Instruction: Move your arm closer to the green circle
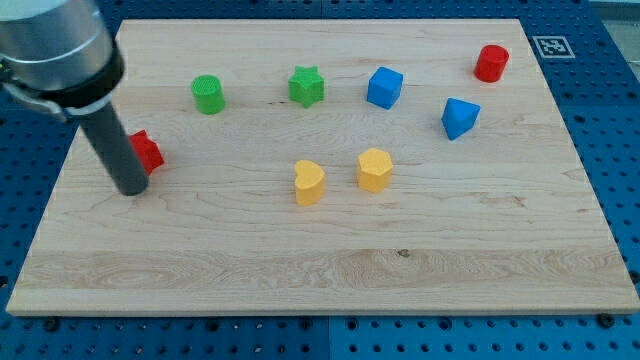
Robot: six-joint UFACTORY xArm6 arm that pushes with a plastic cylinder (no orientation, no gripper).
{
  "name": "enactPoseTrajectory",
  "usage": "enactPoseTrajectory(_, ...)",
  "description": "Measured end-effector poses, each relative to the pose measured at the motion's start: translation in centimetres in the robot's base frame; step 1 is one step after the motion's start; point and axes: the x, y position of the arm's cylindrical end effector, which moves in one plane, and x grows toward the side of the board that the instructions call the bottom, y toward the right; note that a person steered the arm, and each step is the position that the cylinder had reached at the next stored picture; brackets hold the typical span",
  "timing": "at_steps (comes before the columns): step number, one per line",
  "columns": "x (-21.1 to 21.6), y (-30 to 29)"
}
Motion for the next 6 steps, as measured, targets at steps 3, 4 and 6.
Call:
enactPoseTrajectory(3,2.6,7.8)
enactPoseTrajectory(4,0.0,9.5)
enactPoseTrajectory(6,-8.7,10.3)
